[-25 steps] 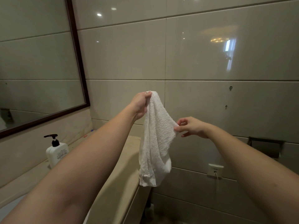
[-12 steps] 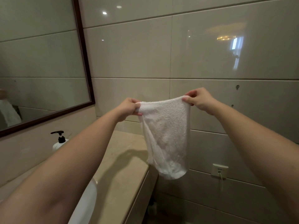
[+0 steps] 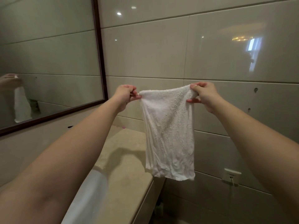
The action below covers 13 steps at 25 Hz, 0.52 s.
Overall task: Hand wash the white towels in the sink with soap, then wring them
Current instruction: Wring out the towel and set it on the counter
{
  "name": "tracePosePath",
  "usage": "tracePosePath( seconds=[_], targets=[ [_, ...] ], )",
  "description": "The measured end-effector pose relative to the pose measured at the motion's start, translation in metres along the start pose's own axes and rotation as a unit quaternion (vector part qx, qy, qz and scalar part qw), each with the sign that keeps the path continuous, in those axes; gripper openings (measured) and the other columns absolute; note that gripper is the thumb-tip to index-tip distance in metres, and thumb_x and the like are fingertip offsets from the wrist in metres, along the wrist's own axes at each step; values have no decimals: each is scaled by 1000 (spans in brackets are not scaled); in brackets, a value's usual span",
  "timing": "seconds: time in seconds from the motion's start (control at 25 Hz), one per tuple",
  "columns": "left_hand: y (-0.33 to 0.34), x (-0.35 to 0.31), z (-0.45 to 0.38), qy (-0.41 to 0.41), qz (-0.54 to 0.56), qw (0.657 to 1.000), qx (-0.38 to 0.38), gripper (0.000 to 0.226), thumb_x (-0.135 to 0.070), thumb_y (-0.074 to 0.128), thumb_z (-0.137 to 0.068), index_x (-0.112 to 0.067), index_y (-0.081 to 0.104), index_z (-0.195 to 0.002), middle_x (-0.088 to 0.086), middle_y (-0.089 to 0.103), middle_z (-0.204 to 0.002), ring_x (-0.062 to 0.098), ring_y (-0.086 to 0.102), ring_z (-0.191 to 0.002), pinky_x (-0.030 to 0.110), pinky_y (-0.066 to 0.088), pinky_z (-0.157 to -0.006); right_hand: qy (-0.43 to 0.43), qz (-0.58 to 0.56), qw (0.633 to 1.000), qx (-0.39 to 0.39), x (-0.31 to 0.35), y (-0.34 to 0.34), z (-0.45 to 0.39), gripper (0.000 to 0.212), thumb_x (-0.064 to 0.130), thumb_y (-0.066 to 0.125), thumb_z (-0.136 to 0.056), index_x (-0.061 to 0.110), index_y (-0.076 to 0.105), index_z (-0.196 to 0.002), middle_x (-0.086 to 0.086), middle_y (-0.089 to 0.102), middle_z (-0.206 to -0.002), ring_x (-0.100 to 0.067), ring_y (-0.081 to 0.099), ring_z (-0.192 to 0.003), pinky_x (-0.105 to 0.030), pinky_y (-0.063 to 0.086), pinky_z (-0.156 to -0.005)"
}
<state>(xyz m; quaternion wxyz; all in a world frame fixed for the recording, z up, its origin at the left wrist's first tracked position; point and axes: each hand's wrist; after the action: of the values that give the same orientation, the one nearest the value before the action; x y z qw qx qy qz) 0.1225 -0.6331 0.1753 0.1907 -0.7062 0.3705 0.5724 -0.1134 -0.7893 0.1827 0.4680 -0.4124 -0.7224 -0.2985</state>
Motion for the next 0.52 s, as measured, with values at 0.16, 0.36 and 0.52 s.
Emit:
tracePosePath(
  seconds=[0.16, 0.36, 0.52],
  targets=[
    [-11, 20, 5, 44, -203, 977, 45, 29, -33, 70, -95, -4, 72, -97, 0, 64, -70, 13, 57, -57, 20, 51, -66, -14, -4, 999, 47, -9, 33, -3, 18, 7, 59, -99, 7, 59, -82, -8, 53, -82, -18, 56, -71, -26, 58, -49],
    [-30, 41, -2, 51, -375, 923, 61, 30, -25, 89, -77, -7, 78, -98, -7, 63, -63, 2, 51, -55, 14, 40, -52, -10, 12, 998, 68, -22, 53, -7, 18, 5, 60, -98, 6, 60, -80, -8, 51, -81, -19, 54, -74, -27, 59, -49],
    [-43, 48, -10, 37, -317, 947, 44, 17, -23, 79, -89, -7, 72, -92, 2, 62, -76, 11, 54, -68, 15, 45, -53, -13, 25, 997, 67, -30, 51, -14, 15, 6, 61, -98, 6, 62, -83, -8, 53, -88, -21, 56, -79, -28, 60, -53]
  ],
)
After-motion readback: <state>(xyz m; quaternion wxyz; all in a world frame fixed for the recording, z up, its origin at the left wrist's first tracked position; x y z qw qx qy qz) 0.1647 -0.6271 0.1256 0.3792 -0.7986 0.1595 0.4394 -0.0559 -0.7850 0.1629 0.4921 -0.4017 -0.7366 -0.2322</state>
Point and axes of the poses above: each hand's wrist, its own z-axis away from the middle knuckle, its own y-axis out of the palm, x = y × z
